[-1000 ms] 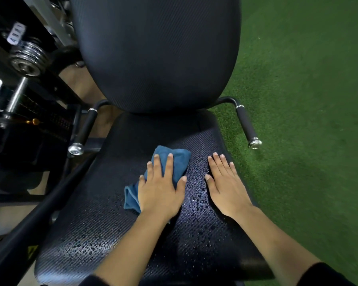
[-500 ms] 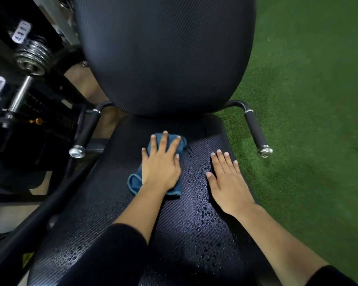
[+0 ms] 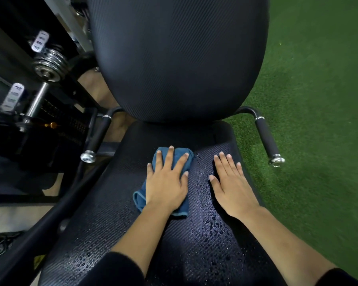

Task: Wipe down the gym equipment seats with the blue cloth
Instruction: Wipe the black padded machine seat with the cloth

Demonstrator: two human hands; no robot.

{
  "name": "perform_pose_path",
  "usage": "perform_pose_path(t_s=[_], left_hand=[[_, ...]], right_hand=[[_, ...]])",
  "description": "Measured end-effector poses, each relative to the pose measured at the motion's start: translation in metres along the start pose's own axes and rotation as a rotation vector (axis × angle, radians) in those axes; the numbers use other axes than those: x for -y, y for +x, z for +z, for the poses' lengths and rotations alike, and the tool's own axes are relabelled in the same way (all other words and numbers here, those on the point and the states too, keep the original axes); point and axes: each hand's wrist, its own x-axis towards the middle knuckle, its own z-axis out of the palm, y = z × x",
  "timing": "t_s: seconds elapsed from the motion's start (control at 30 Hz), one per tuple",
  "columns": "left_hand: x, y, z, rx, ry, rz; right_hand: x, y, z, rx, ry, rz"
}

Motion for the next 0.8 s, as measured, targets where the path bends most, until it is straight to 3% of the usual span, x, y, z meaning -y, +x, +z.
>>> perform_pose_path(t_s=[0.17, 0.4, 0.47, 0.6, 0.67, 0.8], left_hand=[[0.003, 0.060, -0.002, 0.019, 0.002, -0.080], [0.027, 0.034, -0.004, 0.003, 0.022, 0.190], [0.048, 0.036, -0.005, -0.032, 0.012, 0.112], [0.074, 0.064, -0.010, -0.039, -0.070, -0.204], [0.064, 0.073, -0.011, -0.025, -0.039, -0.239], [0.043, 0.050, -0.005, -0.053, 0.011, 0.056]], right_hand=[[0.004, 0.017, 0.003, -0.007, -0.017, 0.017], [0.014, 0.032, 0.008, -0.031, -0.030, 0.030], [0.017, 0.038, 0.007, -0.028, -0.024, 0.038], [0.019, 0.047, 0.005, -0.022, -0.020, 0.051], [0.019, 0.049, 0.005, -0.028, -0.027, 0.054], [0.025, 0.052, 0.010, -0.027, -0.021, 0.053]])
